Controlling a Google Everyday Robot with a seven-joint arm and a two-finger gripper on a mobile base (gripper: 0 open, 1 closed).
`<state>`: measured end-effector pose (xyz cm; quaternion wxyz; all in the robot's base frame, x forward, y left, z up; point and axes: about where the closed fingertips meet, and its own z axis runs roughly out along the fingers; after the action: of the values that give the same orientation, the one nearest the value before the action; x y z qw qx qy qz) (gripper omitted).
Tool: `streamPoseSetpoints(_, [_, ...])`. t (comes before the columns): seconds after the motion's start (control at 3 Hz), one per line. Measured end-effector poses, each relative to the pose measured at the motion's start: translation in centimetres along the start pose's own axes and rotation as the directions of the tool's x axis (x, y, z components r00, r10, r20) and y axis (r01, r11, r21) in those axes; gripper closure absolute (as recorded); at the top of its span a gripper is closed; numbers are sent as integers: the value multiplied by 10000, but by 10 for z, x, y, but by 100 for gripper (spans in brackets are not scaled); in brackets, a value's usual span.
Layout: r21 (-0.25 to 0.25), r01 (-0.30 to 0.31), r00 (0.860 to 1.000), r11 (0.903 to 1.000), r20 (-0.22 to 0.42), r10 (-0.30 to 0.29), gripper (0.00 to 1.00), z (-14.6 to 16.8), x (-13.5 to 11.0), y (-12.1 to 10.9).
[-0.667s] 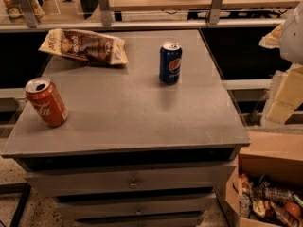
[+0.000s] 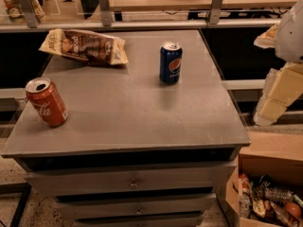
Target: Pick pepsi can
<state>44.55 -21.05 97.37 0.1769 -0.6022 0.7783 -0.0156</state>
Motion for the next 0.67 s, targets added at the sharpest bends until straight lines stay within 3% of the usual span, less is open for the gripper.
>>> streamPoseSetpoints(0.33, [-23, -23, 9949, 10000, 1009, 25, 0, 16, -26, -18])
streamPoseSetpoints(0.67, [-48, 38, 9764, 10000, 2162, -27, 0, 40, -67, -38])
